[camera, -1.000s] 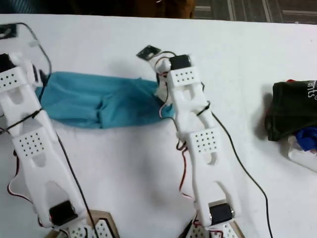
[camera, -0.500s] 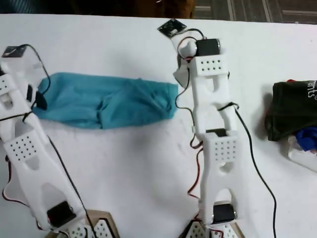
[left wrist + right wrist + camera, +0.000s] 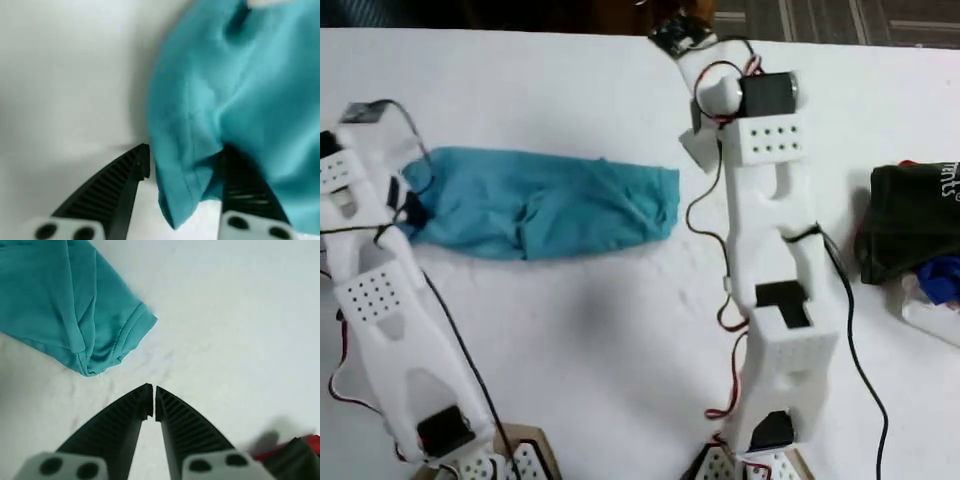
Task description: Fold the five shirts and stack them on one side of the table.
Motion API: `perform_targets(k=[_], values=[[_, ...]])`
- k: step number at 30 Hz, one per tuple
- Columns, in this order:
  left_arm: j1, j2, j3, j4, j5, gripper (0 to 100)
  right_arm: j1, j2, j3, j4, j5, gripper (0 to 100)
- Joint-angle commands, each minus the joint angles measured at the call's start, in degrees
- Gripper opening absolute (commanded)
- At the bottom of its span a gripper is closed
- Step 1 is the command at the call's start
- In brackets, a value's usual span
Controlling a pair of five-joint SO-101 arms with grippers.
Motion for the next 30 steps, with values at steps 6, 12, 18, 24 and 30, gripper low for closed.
perform_targets(k=[6,12,18,24,30], values=[[4.31,2.64,0.13,1.76,3.25,25,3.65,-9.45,-0.26,1.19,0.44,1.8],[5.54,2.55,-0.13,1.85,3.34,1,5.49,-10.77,-0.26,1.19,0.44,1.8],[10.20,1.23,-0.57,3.78,7.30,3,7.34,-11.03,-0.35,1.19,0.44,1.8],[16.18,-8.70,0.48,3.96,11.69,3,10.15,-12.79,-0.35,1.19,0.44,1.8],[25.58,-20.48,8.22,3.87,11.60,3,13.67,-13.41,-0.26,1.19,0.44,1.8]])
